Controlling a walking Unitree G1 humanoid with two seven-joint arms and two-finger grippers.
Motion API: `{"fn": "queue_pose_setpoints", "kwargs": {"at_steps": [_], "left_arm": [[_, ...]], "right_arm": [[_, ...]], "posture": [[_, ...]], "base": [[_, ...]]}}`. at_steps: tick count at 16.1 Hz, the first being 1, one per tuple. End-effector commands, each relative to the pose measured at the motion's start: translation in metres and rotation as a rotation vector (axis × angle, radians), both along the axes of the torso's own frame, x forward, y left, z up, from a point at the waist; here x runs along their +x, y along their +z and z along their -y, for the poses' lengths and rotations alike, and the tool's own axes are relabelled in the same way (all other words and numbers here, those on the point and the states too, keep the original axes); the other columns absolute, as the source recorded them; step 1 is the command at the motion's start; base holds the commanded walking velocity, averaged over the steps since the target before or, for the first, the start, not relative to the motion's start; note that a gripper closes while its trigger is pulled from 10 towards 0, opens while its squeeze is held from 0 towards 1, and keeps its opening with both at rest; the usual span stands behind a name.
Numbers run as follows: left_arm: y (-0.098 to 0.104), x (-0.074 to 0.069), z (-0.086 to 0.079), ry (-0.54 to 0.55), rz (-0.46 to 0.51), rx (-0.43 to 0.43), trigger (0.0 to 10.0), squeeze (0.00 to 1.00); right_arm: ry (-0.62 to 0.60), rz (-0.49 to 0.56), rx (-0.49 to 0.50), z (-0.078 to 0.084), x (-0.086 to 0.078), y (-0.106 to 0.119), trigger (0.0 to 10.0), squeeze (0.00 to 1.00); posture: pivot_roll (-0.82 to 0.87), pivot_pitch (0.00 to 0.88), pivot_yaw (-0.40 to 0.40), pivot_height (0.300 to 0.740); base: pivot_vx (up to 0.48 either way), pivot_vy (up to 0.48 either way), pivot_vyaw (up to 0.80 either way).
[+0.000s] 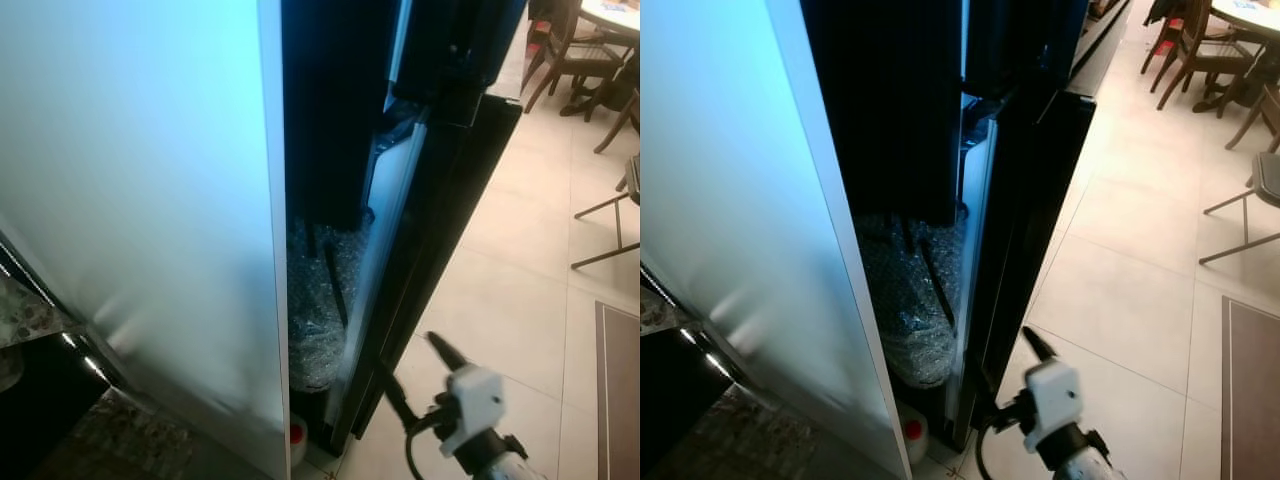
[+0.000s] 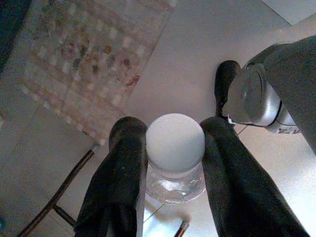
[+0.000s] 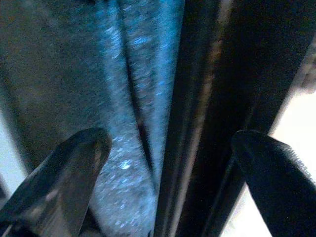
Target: Restocking fridge
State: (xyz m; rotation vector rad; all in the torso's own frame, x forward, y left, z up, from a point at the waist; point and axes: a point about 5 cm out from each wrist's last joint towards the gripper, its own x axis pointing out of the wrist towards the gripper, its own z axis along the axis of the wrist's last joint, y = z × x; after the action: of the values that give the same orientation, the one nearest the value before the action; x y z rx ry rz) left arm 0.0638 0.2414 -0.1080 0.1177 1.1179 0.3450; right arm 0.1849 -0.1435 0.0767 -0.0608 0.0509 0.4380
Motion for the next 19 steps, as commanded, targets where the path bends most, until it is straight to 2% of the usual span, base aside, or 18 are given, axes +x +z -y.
{"fn": "queue_pose_setpoints", "kwargs": {"at_steps": [1,3,4,5,6,7,10,12,15,19], "left_arm": [[-0.001,-0.004,0.000,0.004,-0.010,0.003,10.0,0.00],[-0.001,-0.004,0.000,0.007,-0.010,0.004,10.0,0.00],[-0.001,-0.004,0.000,0.007,-0.012,0.006,10.0,0.00],[-0.001,-0.003,0.000,0.008,-0.013,0.006,10.0,0.00],[-0.001,-0.003,0.000,0.010,-0.013,0.005,10.0,0.00],[-0.001,-0.003,0.000,0.012,-0.012,0.005,10.0,0.00],[-0.001,-0.003,0.000,0.008,-0.013,0.006,10.0,0.00],[-0.001,-0.003,0.000,0.008,-0.013,0.005,10.0,0.00],[-0.001,-0.003,0.001,0.007,-0.014,0.002,10.0,0.00],[-0.001,-0.003,0.002,0.003,-0.016,0.000,10.0,0.00]], "right_arm": [[-0.045,-0.003,-0.014,0.007,0.006,0.005,10.0,0.00],[-0.078,-0.003,0.004,0.011,0.018,0.009,10.0,0.00],[-0.079,-0.006,0.012,0.010,0.023,0.012,10.0,0.33],[-0.089,-0.020,0.011,0.009,0.027,0.011,10.0,1.00],[-0.100,-0.024,-0.009,0.007,0.029,0.011,10.0,1.00],[-0.119,-0.019,-0.031,0.006,0.034,0.012,10.0,0.00],[-0.035,-0.040,0.023,-0.011,0.042,0.016,10.0,0.00],[-0.024,-0.030,0.017,-0.015,0.044,0.017,10.0,0.00],[-0.076,-0.005,0.008,-0.016,0.051,0.022,10.0,0.00],[-0.090,-0.002,0.018,-0.022,0.052,0.023,10.0,0.00]], "posture": [[-0.01,0.000,-0.038,0.740],[0.00,0.000,-0.039,0.740],[0.00,0.000,-0.044,0.740],[0.01,0.000,-0.044,0.740],[0.01,0.000,-0.045,0.740],[0.01,0.000,-0.043,0.740],[0.01,0.000,-0.045,0.740],[0.02,0.000,-0.046,0.740],[0.02,0.000,-0.048,0.740],[0.02,0.000,-0.054,0.740]], "base": [[0.000,0.000,0.00],[0.000,0.000,0.00],[0.000,0.000,0.00],[0.000,0.000,0.00],[0.000,0.000,0.00],[0.000,0.000,0.00],[0.000,0.000,0.00],[0.000,0.000,0.00],[0.000,0.000,0.00],[0.000,0.000,0.00]]}}
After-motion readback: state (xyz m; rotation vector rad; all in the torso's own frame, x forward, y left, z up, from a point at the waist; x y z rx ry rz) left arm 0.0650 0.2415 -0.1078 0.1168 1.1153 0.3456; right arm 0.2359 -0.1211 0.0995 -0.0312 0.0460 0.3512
